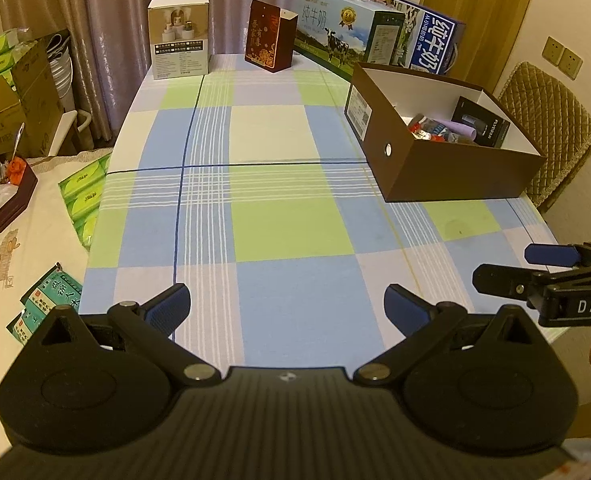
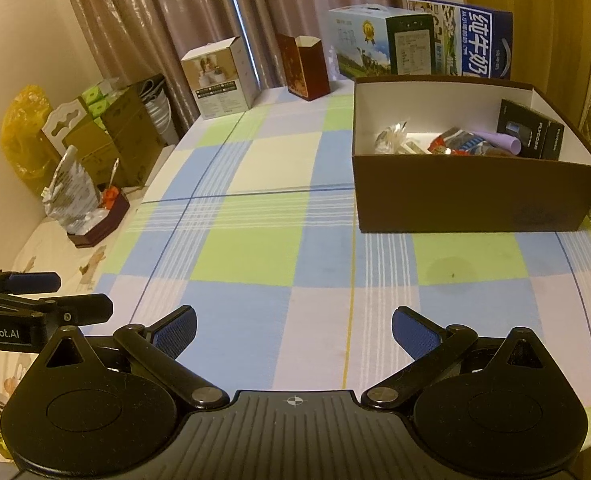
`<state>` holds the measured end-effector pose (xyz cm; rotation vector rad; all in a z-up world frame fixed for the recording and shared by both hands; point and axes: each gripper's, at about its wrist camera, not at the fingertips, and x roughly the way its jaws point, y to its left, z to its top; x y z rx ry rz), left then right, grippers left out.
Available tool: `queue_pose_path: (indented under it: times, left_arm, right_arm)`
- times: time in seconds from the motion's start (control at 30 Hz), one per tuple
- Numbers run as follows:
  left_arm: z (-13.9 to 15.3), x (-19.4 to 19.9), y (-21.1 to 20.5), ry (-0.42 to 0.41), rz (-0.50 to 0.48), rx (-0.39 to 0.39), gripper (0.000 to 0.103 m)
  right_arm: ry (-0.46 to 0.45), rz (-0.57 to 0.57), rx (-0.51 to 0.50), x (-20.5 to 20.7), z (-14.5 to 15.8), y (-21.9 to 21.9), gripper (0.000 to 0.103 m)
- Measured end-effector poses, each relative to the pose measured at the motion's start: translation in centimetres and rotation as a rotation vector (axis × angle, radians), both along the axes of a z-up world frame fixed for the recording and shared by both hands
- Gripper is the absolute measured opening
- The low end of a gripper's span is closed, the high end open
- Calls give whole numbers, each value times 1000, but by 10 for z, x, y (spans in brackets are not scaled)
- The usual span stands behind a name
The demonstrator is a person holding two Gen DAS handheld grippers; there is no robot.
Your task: Organize objects
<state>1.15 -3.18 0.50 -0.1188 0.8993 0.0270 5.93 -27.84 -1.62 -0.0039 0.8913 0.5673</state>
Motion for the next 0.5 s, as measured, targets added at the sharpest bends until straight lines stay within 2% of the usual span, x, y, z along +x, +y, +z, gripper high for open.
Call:
queue_pose_path:
  times: [0.5]
  left_arm:
    - [0, 2, 1, 2, 0, 1, 102]
  right_arm:
    - [5, 4, -2, 2, -2, 3, 101]
